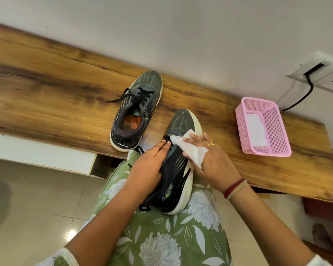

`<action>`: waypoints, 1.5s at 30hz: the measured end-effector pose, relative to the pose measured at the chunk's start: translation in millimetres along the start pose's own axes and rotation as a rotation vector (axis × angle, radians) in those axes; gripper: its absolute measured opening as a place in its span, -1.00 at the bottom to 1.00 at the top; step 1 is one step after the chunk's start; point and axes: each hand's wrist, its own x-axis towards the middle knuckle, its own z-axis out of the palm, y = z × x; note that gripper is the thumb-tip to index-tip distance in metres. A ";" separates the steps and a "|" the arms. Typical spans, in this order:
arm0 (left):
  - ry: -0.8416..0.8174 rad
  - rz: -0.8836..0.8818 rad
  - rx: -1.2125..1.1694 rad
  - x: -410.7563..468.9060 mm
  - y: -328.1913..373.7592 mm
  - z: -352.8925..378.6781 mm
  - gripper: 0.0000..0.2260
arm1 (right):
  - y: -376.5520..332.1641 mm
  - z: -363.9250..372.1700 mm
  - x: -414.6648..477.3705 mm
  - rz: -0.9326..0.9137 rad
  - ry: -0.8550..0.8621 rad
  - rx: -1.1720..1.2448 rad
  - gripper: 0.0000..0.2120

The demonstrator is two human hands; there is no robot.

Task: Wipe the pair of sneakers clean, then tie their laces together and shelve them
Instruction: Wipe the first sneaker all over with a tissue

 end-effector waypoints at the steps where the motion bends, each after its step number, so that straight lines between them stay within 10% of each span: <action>1: -0.006 -0.011 -0.013 -0.5 0.2 -0.2 -0.44 | 5.1 -3.2 3.7 0.004 -0.009 -0.028 -0.40; 30: -0.045 -0.040 0.007 -0.1 0.8 -1.3 -0.44 | 3.8 -25.7 13.8 -0.148 -0.252 0.103 -0.49; 34: -0.039 -0.032 0.019 0.5 0.6 0.9 -0.45 | -2.8 -20.4 7.6 -0.059 -0.197 0.038 -0.24; 39: -0.038 -0.030 -0.008 -0.8 -2.6 1.6 -0.45 | -16.0 -38.1 3.9 0.250 -0.290 0.843 -0.74; 41: -0.037 -0.035 -0.004 -0.5 -3.4 1.2 -0.41 | 5.4 -48.1 9.6 0.518 -0.068 1.225 -0.77; 45: -0.034 -0.039 -0.020 -0.4 -2.9 0.9 -0.40 | 26.1 -54.0 27.3 0.573 0.245 1.092 -0.60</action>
